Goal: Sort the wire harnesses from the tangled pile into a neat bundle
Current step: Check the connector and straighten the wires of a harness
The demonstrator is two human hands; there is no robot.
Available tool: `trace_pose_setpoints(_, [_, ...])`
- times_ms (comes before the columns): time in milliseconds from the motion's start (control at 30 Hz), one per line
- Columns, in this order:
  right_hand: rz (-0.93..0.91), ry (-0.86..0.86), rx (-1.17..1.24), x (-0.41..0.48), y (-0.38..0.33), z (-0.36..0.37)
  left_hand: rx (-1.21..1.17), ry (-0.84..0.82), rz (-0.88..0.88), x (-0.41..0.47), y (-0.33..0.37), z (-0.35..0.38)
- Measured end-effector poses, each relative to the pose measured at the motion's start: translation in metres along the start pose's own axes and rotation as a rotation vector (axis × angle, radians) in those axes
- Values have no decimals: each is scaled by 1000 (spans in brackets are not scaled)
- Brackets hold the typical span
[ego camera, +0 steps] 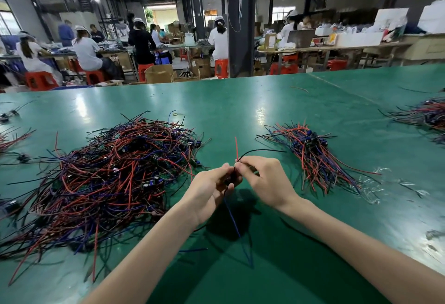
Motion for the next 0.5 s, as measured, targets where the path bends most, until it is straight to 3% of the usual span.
trace_pose_setpoints(133, [188, -66, 188, 4, 8, 2, 41, -59, 11, 1, -6, 0])
trace_pose_setpoints(367, [655, -101, 821, 3, 17, 8, 72, -60, 93, 2, -11, 0])
trace_pose_setpoints(500, [745, -89, 937, 7, 22, 5, 70, -47, 116, 3, -11, 0])
Point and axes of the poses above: each hand's wrist, its own x-axis towards the middle knuckle, its own z-axis out of the palm, y = z × x, the point moved 3 cm from there along x, towards the middle knuckle, and after that the axes turned 3 degrees about z, right-handed, at the moved point
